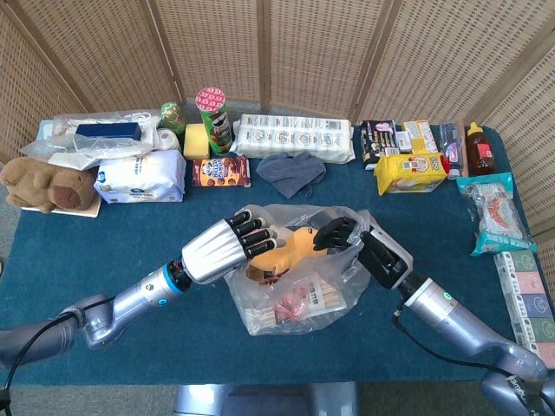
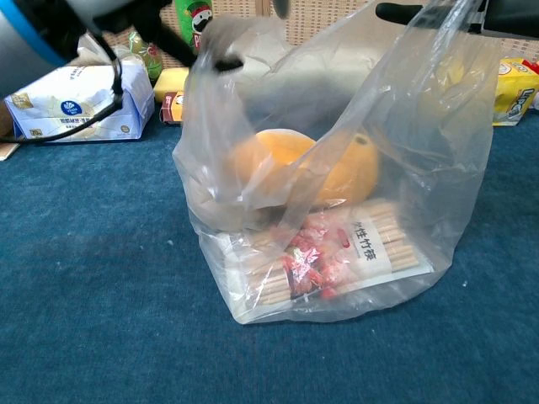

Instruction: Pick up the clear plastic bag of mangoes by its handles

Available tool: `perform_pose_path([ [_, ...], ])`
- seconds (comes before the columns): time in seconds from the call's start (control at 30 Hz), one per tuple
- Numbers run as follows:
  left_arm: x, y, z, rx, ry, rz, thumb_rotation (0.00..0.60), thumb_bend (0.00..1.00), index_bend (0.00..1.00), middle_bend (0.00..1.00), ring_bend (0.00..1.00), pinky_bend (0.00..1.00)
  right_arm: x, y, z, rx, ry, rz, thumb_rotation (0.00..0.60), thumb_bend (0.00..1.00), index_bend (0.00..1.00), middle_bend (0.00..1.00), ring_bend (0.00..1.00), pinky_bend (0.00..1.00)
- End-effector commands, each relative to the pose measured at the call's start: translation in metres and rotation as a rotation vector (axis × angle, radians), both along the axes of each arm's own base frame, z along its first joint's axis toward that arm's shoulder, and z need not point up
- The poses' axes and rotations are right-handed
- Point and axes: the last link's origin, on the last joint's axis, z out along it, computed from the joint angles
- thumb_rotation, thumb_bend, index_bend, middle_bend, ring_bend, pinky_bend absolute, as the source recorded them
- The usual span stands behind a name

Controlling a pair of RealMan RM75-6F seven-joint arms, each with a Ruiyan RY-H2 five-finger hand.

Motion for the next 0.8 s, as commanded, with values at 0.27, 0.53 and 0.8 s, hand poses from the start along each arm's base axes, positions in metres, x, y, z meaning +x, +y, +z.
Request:
perform_pose_path([
  [0.27,0.032,0.010,0.026,0.071,-0.092,-0.053,0.600,0.27,0.37,0.45,0.33,0.36,0.000,-0.002,-0.003,0.002,0.008,-0.007,0.254,0.20,0.38,0.37,0.31,0.27],
  [0.53,0.053,0.013,0.043,0.120,-0.080,-0.075,0.600,0.23,0.38,0.34,0.23,0.31,0.004,-0.007,-0.008,0.006,0.009,0.002,0.247,0.20,0.38,0.37,0.30,0.24],
  [0.8,0.069,0.017,0.051,0.155,-0.060,-0.092,0.600,0.21,0.37,0.32,0.21,0.30,0.009,-0.010,-0.015,0.015,0.014,0.023,0.242,0.18,0.38,0.36,0.29,0.23],
])
